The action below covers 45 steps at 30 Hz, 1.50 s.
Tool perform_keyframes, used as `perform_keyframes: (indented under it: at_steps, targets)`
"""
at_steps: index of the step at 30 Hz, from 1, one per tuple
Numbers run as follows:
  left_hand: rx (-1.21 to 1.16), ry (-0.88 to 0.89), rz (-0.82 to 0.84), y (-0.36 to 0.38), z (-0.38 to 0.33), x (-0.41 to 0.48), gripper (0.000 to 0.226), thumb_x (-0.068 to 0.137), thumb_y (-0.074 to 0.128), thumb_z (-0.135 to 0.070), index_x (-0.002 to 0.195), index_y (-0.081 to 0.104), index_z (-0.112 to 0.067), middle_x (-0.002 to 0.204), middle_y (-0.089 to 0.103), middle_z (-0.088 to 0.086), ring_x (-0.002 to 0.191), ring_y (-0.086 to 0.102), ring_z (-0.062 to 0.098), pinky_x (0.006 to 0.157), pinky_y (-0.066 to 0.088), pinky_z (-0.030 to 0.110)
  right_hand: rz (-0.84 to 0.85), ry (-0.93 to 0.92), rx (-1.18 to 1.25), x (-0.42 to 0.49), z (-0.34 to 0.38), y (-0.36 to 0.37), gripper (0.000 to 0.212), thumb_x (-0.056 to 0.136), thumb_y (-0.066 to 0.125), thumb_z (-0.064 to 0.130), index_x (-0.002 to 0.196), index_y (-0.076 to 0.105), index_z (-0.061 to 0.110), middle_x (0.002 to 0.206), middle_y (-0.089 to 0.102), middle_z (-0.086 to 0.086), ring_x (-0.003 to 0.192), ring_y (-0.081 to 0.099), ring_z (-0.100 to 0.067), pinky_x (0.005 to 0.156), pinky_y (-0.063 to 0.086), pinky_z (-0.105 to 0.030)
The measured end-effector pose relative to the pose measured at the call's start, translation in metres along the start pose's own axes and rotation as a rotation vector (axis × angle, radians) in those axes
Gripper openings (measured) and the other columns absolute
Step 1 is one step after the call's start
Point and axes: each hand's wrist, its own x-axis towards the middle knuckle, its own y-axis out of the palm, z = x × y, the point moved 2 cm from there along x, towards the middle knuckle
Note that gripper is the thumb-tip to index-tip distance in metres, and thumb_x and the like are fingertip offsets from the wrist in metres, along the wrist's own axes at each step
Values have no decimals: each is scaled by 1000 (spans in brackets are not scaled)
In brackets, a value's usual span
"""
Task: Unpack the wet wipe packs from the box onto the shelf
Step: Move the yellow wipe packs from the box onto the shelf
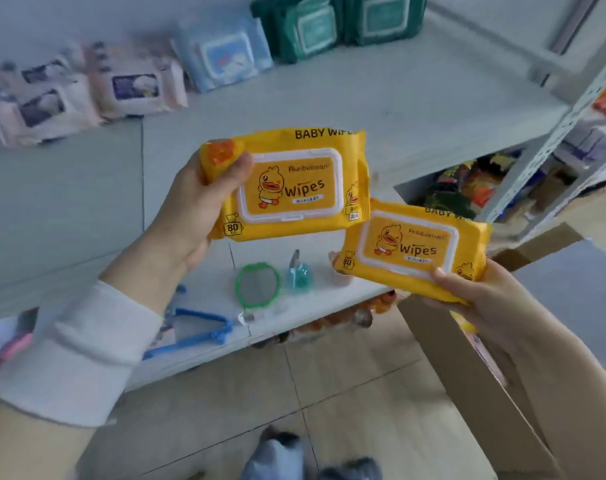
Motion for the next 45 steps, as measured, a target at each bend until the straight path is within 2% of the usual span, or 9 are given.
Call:
perform_keyframes:
  at_steps: [7,11,17,22,25,30,37,42,45]
  targets:
    - [-19,49,-287,-171,-21,-16,13,86,55,-26,99,57,-28,84,74,-14,77,72,5,60,59,27,95,-19,-105,68,29,134,94,14,89,54,98,65,16,90,77,3,76,74,-15,61,59,-26]
    - [15,10,-412,-260,-5,-11,12,90,54,-20,84,54,-30,65,71,-20,59,68,-2,45,54,20,139,45,-109,105,29,208,63,46,82,35,101,63,10,90,75,0,72,74,-13,61,60,-26]
    - [3,-68,-489,-365,27,29,7,91,55,-25,88,57,-31,68,72,-19,59,69,0,46,55,22,223,23,-94,166,25,298,90,17,91,44,96,66,12,91,77,-1,81,74,-16,57,57,-23]
    - [-77,-163,-517,-432,45,61,25,91,54,-28,115,58,-25,95,74,-6,70,72,6,56,59,30,334,10,-130,226,41,373,45,56,73,24,99,64,14,88,76,3,78,73,-12,58,58,-24]
    - [-70,-189,-557,-475,50,72,38,91,53,-29,129,54,-21,111,68,1,77,72,9,64,60,34,418,13,-176,260,44,421,34,69,68,17,103,63,16,93,75,4,80,73,-12,62,59,-25]
    - [-69,-171,-581,-543,52,102,38,94,50,-27,131,51,-19,100,72,-5,76,73,7,62,60,30,471,-8,-270,308,40,495,39,79,65,11,117,57,15,106,71,0,88,70,-16,62,60,-26]
    - [67,-131,-495,-657,64,170,42,93,50,-23,134,47,-12,110,68,-2,90,70,12,69,60,29,301,-199,-356,366,41,607,34,80,67,4,108,54,19,97,67,1,84,66,-15,61,61,-28]
    - [66,-132,-410,-740,83,221,38,92,47,-25,130,46,-19,95,73,-10,84,71,7,69,60,29,111,-261,-466,418,26,691,46,82,68,10,124,51,16,104,63,3,94,63,-20,59,60,-27]
    - [88,-140,-345,-765,96,246,27,96,43,-24,122,50,-22,97,72,-9,85,71,6,69,60,27,6,-327,-610,449,21,723,54,81,71,19,128,46,15,115,62,-1,105,60,-25,79,57,-38]
